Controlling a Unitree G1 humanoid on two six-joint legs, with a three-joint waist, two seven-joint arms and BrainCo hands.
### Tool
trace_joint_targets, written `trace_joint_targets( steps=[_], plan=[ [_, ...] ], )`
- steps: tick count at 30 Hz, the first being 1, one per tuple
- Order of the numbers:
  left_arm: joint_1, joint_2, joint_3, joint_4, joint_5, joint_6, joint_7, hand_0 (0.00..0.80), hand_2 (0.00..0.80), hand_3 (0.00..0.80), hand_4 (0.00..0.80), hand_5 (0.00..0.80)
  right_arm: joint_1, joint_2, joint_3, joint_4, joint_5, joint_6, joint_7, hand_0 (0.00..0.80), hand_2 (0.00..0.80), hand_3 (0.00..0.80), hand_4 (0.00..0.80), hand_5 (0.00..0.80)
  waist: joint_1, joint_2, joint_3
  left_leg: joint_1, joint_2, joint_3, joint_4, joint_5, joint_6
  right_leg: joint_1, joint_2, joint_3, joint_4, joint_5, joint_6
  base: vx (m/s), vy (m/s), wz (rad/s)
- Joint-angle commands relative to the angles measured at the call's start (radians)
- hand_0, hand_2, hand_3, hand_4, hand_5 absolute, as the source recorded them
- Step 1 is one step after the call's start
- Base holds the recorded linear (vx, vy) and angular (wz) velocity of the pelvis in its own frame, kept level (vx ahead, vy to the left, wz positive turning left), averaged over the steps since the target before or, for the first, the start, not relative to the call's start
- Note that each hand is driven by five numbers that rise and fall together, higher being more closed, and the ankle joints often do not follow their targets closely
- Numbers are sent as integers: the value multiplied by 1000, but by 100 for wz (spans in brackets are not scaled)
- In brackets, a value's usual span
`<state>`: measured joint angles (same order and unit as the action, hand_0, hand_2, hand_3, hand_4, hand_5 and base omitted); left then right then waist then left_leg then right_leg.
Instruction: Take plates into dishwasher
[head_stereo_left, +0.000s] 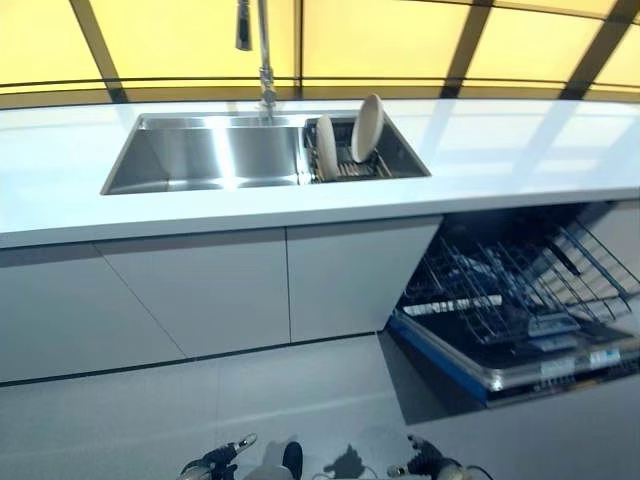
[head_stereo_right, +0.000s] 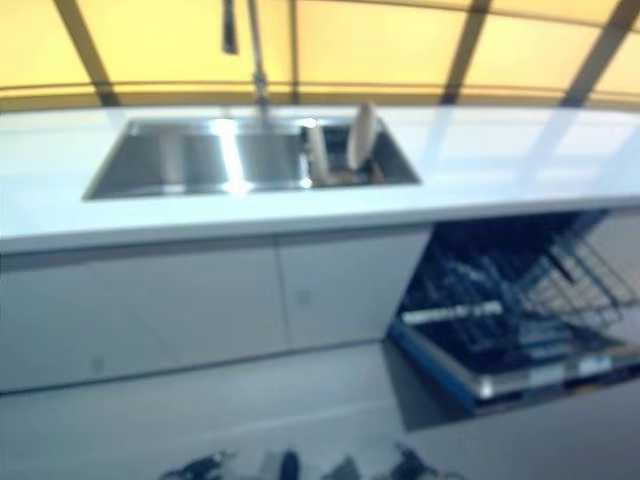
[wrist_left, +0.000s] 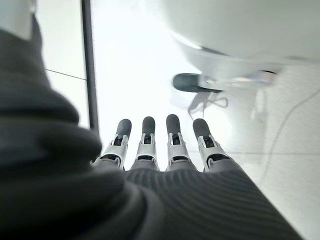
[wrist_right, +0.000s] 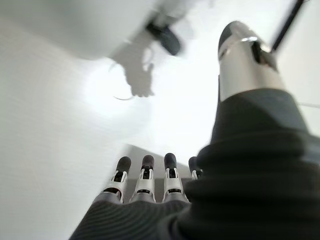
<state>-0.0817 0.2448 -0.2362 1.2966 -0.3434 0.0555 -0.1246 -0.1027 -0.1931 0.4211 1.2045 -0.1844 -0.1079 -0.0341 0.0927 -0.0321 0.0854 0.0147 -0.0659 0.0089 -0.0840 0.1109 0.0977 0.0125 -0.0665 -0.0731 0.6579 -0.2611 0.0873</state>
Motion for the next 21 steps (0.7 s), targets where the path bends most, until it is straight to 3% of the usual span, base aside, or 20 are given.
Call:
trace_joint_targets(
  steps=[1, 3, 4, 5, 6, 7, 8, 10, 14, 18, 21],
  plan=[
    [-2, 11, -15, 6, 65, 25, -43, 0, 0, 0, 0, 0, -32, -75, 81, -146, -53, -97, 148, 0, 0, 0, 0, 0, -40, 10, 39, -8, -11, -59, 61, -21, -44, -127, -32, 9, -459, 392, 5, 422, -243, 64],
    [-13, 28, -19, 10, 103, 18, -63, 0, 0, 0, 0, 0, -39, -115, 119, -251, -80, -109, 171, 0, 0, 0, 0, 0, -85, -15, 56, 54, -35, -131, 70, -85, -45, -216, -47, 40, -664, 516, 41, 439, -298, 80],
    [-22, 40, -20, 7, 97, 22, -67, 0, 0, 0, 0, 0, -56, -145, 142, -312, -82, -103, 210, 0, 0, 0, 0, 0, -105, -12, 66, 79, -28, -166, 89, -124, -42, -250, -36, 64, -706, 535, 43, 323, -253, 86],
    [-25, 45, -20, 4, 90, 28, -66, 0, 0, 0, 0, 0, -68, -157, 150, -344, -91, -99, 229, 0, 0, 0, 0, 0, -110, -14, 70, 85, -28, -178, 107, -143, -39, -261, -33, 77, -704, 533, 39, 239, -215, 106],
    [-26, 55, -11, -7, 73, 35, -57, 0, 0, 0, 0, 0, -106, -185, 164, -427, -86, -66, 288, 0, 0, 0, 0, 0, -111, -32, 77, 81, -37, -189, 179, -198, -34, -256, -39, 93, -666, 508, 27, 201, -195, 100],
    [-16, 55, 8, -9, 72, 37, -48, 0, 0, 0, 0, 0, -140, -212, 164, -513, -65, -25, 387, 0, 0, 0, 0, 0, -109, -52, 80, 71, -38, -170, 242, -242, -40, -233, -53, 86, -638, 494, 21, 206, -188, 94],
    [-4, 53, 23, -17, 84, 46, -39, 0, 0, 0, 0, 0, -157, -238, 167, -597, -45, 26, 478, 0, 0, 0, 0, 0, -111, -56, 76, 76, -22, -155, 266, -247, -52, -227, -53, 83, -607, 484, 18, 184, -125, 48],
    [-4, 57, 34, -23, 49, 59, -45, 0, 0, 0, 0, 0, -158, -294, 201, -721, -18, 49, 594, 0, 0, 0, 0, 0, -116, -61, 64, 98, 9, -131, 256, -265, -63, -221, -50, 65, -552, 457, 12, 196, -72, 24],
    [-29, 41, 19, 12, 70, 64, -52, 0, 0, 0, 0, 0, -239, -381, 207, -939, 257, 106, 774, 0, 0, 0, 0, 0, -115, -76, 53, 121, 20, -120, 197, -236, -86, -163, -48, 57, -598, 452, 4, 149, -51, 13],
    [-38, 57, 29, 39, 97, 52, -63, 0, 0, 0, 0, 0, -300, -389, 151, -1146, 584, 249, 844, 0, 0, 0, 0, 0, -122, -74, 41, 143, 42, -106, 136, -213, -99, -162, -54, 51, -598, 443, 17, 90, -21, -15],
    [-10, 55, 26, 44, 101, 35, -73, 0, 0, 0, 0, 0, -283, -352, 78, -1179, 744, 288, 844, 0, 0, 0, 0, 0, -124, -64, 32, 160, 48, -109, 101, -208, -100, -159, -63, 46, -597, 439, 33, 114, 12, 6]
  ],
)
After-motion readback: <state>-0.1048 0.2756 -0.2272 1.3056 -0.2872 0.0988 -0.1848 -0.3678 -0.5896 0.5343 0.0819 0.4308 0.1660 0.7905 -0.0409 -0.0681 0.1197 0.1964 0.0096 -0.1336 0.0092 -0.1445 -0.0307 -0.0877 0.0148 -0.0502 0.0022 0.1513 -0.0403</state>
